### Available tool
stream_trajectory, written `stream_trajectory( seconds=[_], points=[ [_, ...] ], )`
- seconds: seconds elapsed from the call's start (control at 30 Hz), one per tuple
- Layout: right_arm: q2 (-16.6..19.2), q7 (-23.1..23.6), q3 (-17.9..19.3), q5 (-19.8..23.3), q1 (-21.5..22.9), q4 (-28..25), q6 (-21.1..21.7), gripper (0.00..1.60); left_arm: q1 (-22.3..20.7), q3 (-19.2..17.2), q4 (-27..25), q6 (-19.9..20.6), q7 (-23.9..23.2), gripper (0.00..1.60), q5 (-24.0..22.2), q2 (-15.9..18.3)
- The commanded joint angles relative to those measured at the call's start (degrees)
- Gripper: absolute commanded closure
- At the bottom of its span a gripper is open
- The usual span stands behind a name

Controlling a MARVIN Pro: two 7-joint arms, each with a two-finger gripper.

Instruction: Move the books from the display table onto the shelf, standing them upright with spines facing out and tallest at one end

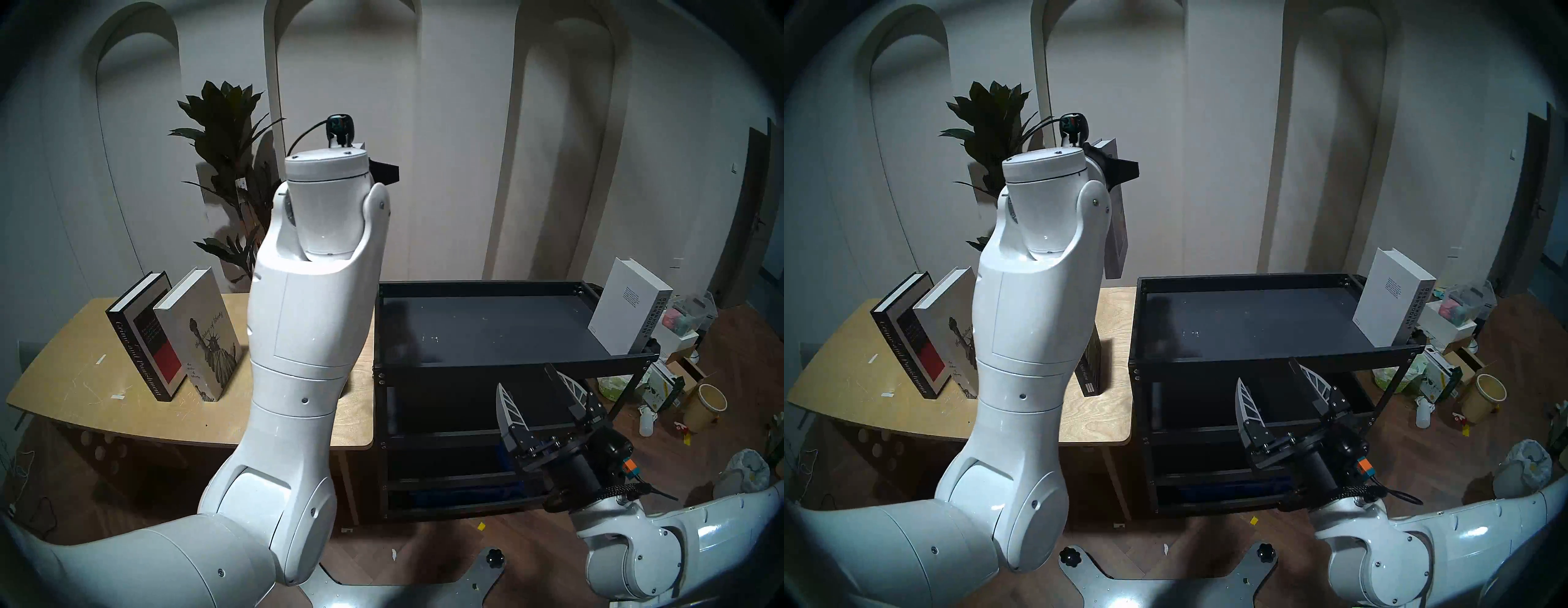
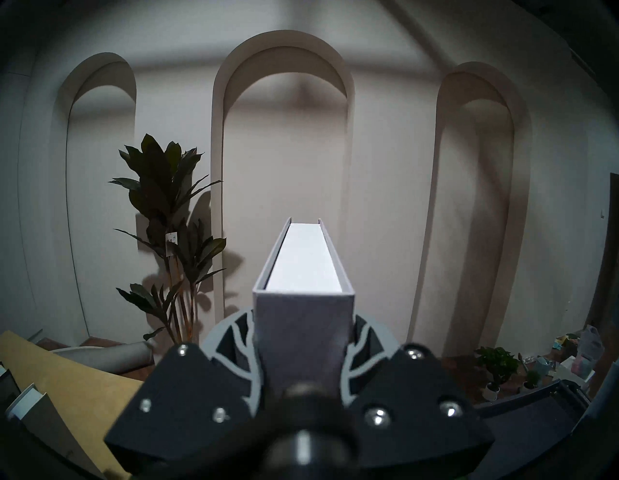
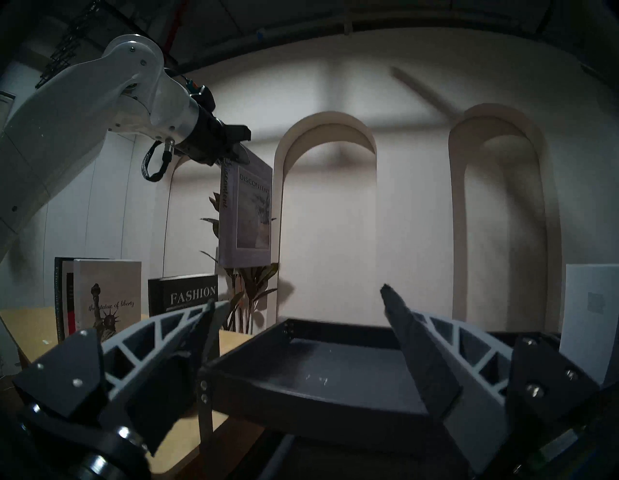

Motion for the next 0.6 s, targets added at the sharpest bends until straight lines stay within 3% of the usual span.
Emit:
stream_trajectory(
  seconds=[0.0,0.2,0.57],
  points=[
    [-6.4,-0.5,5.0,-0.8,5.5,0.8,3.7,0.0,-3.1,0.3,-0.1,0.6,3.3,1.6,0.7,-4.5],
    [-10.5,-0.1,7.4,-0.2,8.3,2.6,7.3,0.0,-3.0,0.0,-0.6,0.6,6.0,1.6,0.8,-6.7],
    [-17.4,2.7,8.2,0.1,12.5,6.1,13.3,0.0,-1.1,0.7,-0.8,0.6,9.8,1.6,0.8,-9.8]
  ],
)
